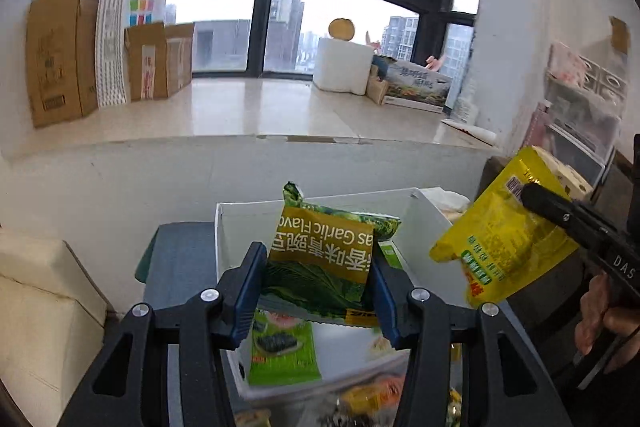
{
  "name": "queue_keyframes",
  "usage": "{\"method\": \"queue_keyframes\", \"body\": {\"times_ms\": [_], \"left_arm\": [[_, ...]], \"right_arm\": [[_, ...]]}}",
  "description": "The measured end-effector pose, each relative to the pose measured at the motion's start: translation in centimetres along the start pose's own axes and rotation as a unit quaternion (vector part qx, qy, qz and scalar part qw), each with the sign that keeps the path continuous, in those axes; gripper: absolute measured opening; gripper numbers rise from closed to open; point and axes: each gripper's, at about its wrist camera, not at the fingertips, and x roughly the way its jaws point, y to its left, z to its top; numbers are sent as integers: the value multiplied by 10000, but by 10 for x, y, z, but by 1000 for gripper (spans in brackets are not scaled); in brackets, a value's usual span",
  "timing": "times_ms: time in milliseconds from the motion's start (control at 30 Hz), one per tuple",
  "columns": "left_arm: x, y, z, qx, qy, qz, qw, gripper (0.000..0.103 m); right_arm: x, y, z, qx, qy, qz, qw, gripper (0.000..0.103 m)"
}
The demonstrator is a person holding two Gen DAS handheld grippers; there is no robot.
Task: Organize snacks
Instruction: 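Carry both bags over the white box and release them inside, then grasp a yellow jelly cup with the right tool while the left grasps a pale-yellow jelly cup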
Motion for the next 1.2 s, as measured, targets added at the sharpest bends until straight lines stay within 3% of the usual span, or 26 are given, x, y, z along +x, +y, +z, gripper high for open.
{"method": "queue_keyframes", "body": {"times_ms": [100, 133, 167, 200, 233, 267, 333, 433, 633, 833, 1000, 1200], "left_arm": [[29, 5, -2, 28, 258, 103, 9996, 56], [38, 7, -4, -1, 408, 124, 9991, 71], [46, 8, -7, -30, 556, 159, 9983, 96], [48, 8, -11, -33, 524, 192, 9984, 103], [46, 8, -14, -5, 412, 218, 9989, 103], [45, 9, -17, 12, 393, 236, 9989, 103], [43, 9, -22, -2, 435, 201, 9988, 103], [38, 11, -29, 7, 449, 266, 9986, 103], [12, 13, -46, -9, 407, 268, 9988, 103], [-29, 0, -74, -37, 275, 7, 9996, 103], [-59, -11, -108, -9, 231, 8, 9997, 103], [-82, -13, -154, -188, 386, -1, 9991, 103]], "right_arm": [[26, -8, 2, 27, 155, -107, 9998, 4], [36, -9, 1, -8, 283, -129, 9995, 6], [44, -9, -1, -51, 415, -191, 9989, 18], [51, -10, -2, -96, 568, -312, 9979, 36], [57, -11, -5, -128, 757, -477, 9959, 83], [57, -13, -8, -121, 756, -526, 9957, 103], [47, -15, -12, -95, 469, -407, 9980, 103], [40, -17, -16, -127, 512, -591, 9969, 103], [11, -14, -27, 39, 503, -461, 9977, 103], [-33, -3, -49, 186, 430, -357, 9983, 103], [-57, 2, -91, 183, 714, -595, 9955, 103], [-51, -10, -142, 535, 1115, -731, 9896, 103]]}}
